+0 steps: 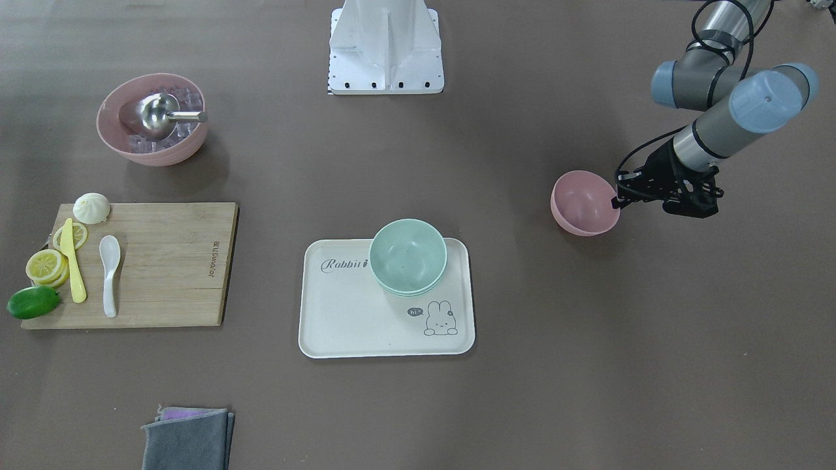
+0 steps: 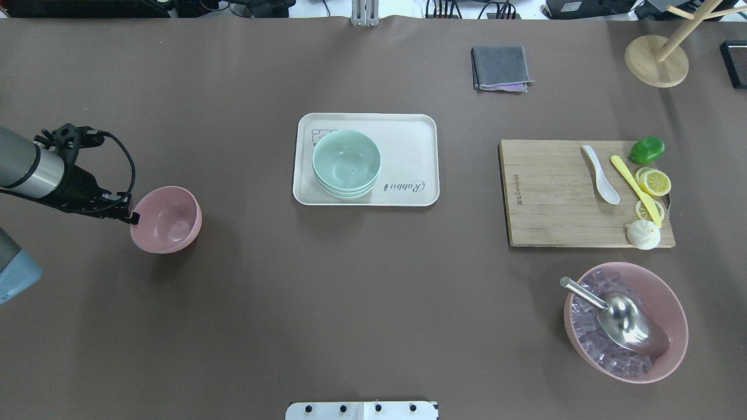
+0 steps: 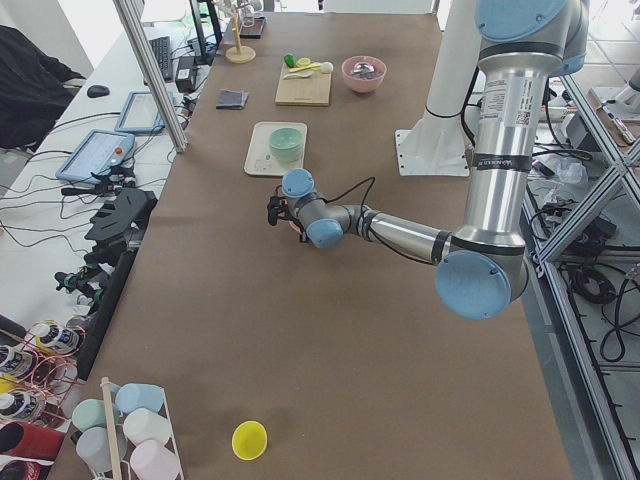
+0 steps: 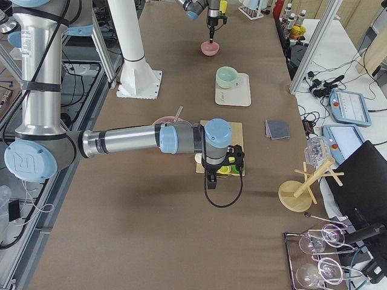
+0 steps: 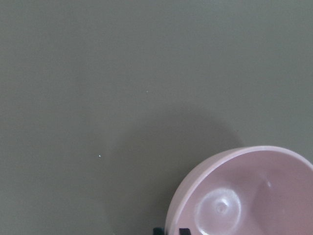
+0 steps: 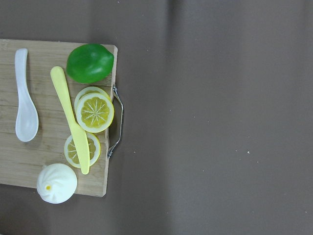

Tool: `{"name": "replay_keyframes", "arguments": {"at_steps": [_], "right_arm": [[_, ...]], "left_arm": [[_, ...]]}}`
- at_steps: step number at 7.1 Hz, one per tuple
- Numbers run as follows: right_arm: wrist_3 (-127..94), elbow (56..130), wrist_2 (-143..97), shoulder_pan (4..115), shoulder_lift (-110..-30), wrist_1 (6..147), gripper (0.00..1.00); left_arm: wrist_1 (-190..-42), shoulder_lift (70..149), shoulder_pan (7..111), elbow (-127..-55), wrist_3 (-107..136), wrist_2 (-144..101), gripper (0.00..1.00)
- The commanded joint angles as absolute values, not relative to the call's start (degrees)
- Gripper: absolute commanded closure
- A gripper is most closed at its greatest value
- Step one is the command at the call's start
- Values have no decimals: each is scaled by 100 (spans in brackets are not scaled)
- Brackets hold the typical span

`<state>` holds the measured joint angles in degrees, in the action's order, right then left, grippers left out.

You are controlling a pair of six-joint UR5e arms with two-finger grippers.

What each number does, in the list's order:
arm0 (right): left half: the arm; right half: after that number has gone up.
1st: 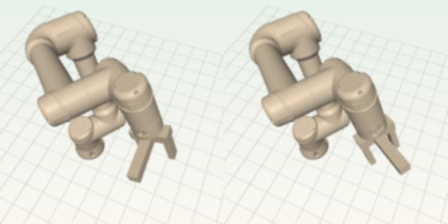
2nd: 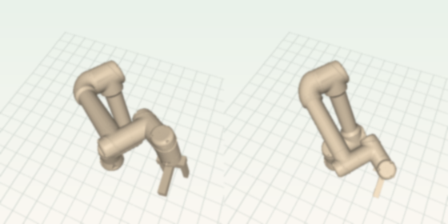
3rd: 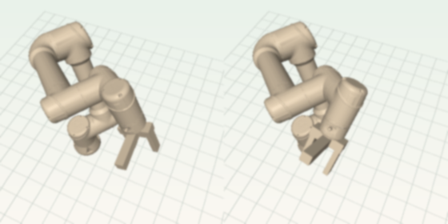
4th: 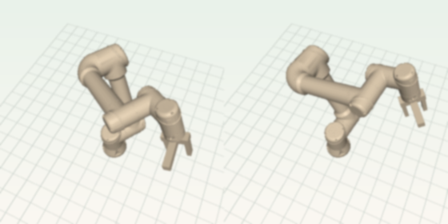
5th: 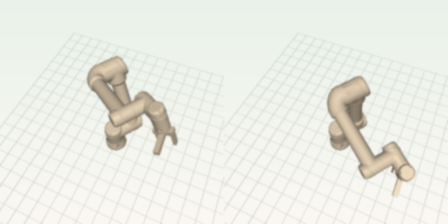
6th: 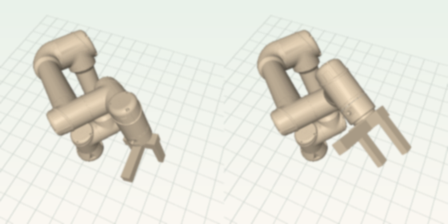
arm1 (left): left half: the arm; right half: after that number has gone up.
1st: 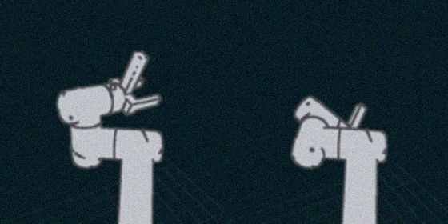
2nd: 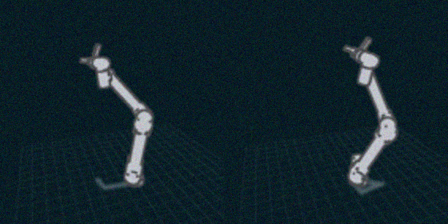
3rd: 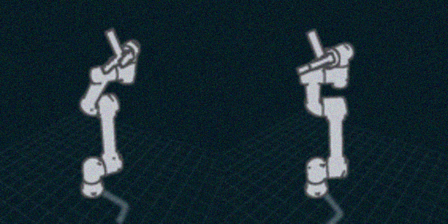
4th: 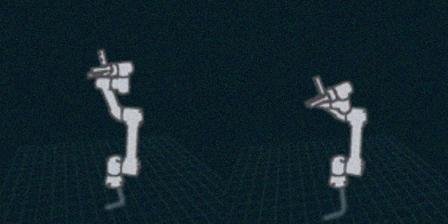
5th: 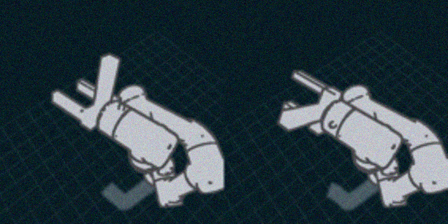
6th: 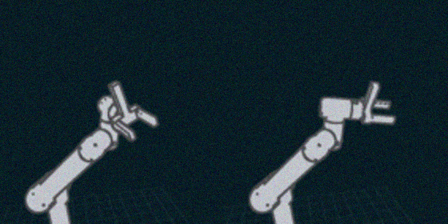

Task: Stack pink bowl on green and place spoon
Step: 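Close the left gripper on the pink bowl's rim, then lift the pink bowl with the left gripper while the right reaches for the spoon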

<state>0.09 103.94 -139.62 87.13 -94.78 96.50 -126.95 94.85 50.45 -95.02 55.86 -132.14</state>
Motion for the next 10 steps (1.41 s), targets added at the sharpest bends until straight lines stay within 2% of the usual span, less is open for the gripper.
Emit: {"name": "replay_keyframes", "arguments": {"at_steps": [1,3,6,8,10], "right_arm": [[9,10389,-14001,8710,-9466,9650,0],[-653,10467,-14114,8597,-9056,9624,0],[-3175,10872,-13146,6747,-7984,9554,0],[-3208,10488,-12536,6084,-7630,9292,1],[-3191,9436,-12472,5942,-7638,7961,2]], "left_arm": [[-12848,9492,5045,-9536,5747,-13541,100],[-12823,9492,5106,-9763,5931,-14192,100],[-12500,9929,5491,-9835,6396,-14386,100],[-11336,10788,5896,-9931,6425,-14712,100],[-10270,11686,5915,-9949,6425,-14652,100]]}}
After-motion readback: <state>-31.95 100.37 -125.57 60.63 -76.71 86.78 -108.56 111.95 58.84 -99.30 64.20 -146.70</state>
